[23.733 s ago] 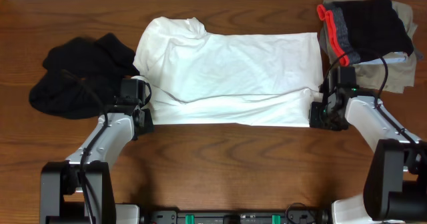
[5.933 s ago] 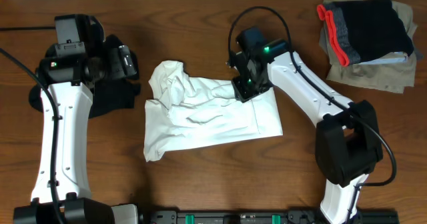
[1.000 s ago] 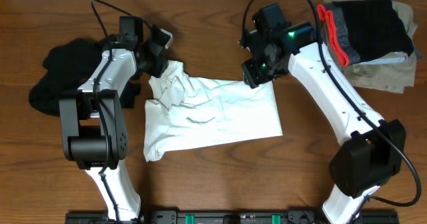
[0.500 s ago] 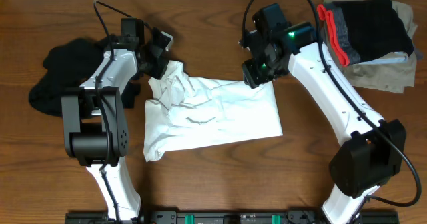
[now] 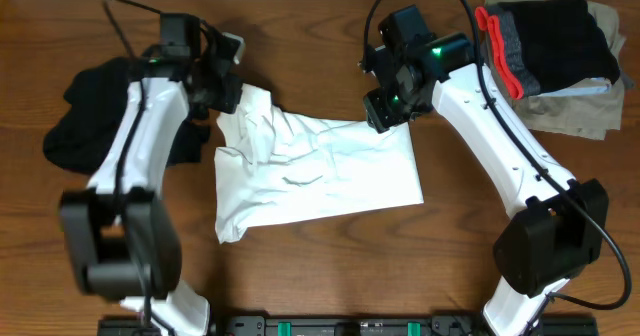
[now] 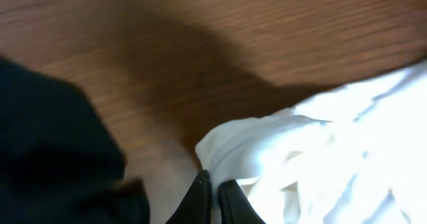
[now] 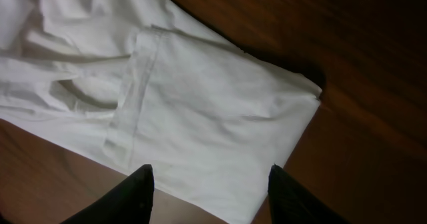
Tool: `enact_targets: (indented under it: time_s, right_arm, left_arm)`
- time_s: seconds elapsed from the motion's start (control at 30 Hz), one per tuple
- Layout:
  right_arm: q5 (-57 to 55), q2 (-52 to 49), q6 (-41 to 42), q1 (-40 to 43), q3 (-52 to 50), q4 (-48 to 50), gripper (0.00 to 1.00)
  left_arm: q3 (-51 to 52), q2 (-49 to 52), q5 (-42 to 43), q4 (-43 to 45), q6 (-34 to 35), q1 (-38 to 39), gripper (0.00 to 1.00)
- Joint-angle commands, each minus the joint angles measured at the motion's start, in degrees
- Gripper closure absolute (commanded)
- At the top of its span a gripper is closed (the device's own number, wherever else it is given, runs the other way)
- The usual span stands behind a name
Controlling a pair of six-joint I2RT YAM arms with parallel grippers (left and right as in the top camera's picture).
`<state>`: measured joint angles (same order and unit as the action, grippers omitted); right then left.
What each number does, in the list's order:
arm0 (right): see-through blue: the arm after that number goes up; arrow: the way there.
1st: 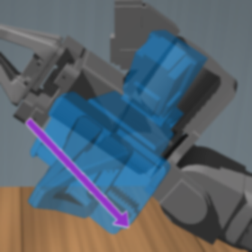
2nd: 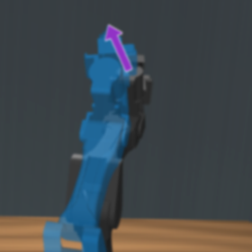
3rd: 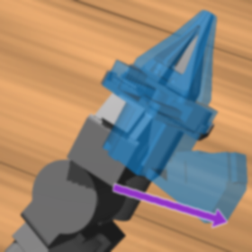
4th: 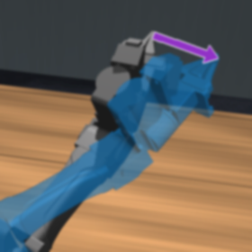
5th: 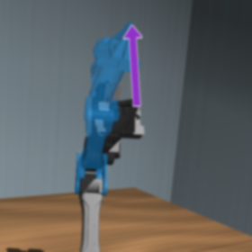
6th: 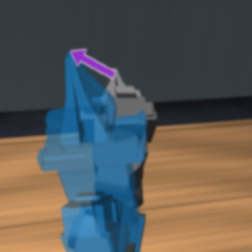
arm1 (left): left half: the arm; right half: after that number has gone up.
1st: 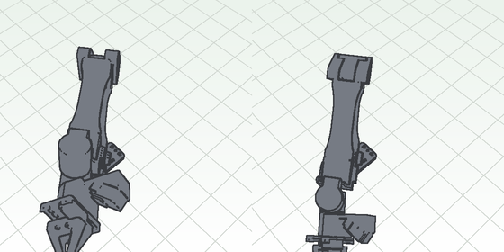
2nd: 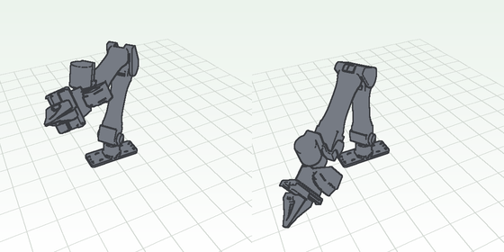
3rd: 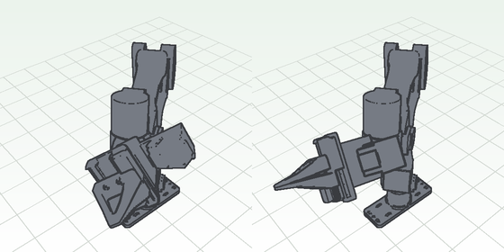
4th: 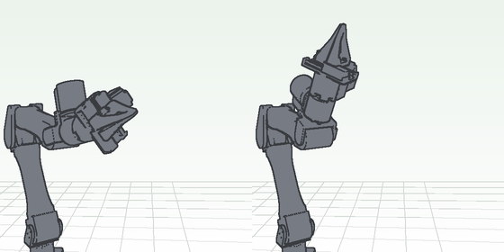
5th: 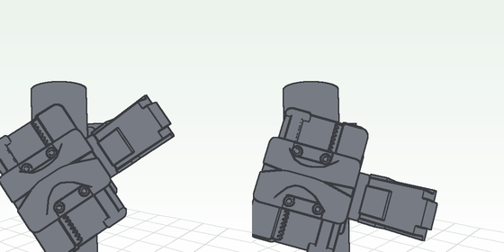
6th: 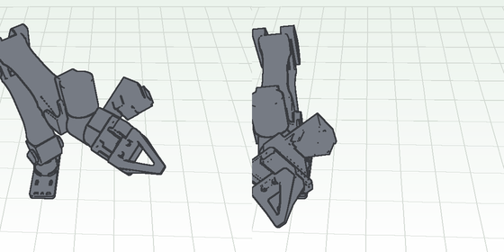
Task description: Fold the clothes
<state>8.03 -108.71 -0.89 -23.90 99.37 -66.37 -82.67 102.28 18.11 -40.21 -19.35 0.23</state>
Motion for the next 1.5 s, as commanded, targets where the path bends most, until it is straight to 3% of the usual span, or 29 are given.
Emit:
enact_targets:
  time_s: [0.0, 0.47, 0.87, 1.2, 1.23, 1.3, 1.37, 1.47]
  right_arm:
    - [-0.3, 0.5, -0.9, 0.2, 1.1, 0.0, 0.46]
    - [-0.3, 0.5, -0.9, 0.3, 1.1, 0.4, 0.44]
    - [-0.3, 0.5, -0.9, 0.3, 1.1, 1.3, 0.43]
    - [-0.3, 0.5, -0.9, 0.3, 1.1, 2.9, 0.39]
    - [-0.3, 0.5, -0.9, 0.3, 1.1, 2.9, 0.39]
    - [-0.3, 0.5, -0.9, 0.3, 1.1, 2.9, 0.38]
    - [-0.3, 0.5, -0.9, 0.3, 1.1, 2.9, 0.36]
    - [-0.3, 0.5, -1.4, 0.3, 1.1, 3.2, 0.35]
  left_arm:
    - [-0.7, -0.7, 0.3, -4.0, 2.1, -0.2, 0.94]
    - [2.1, 0.0, 0.3, -15.8, 2.1, -0.1, 0.94]
    - [12.9, 0.5, 0.3, -13.9, 0.5, -0.1, 0.94]
    - [15.0, 0.5, 0.3, -14.0, 0.1, -0.1, 0.93]
    - [15.0, 0.5, 0.3, -14.0, 0.1, -0.1, 0.88]
    - [14.9, 0.1, 0.3, -14.1, -0.6, -0.1, 0.63]
    - [14.6, -1.2, 0.3, -14.1, -2.5, 0.0, 0.50]
    - [13.1, -4.5, 0.3, -13.8, -2.9, 0.2, 0.47]
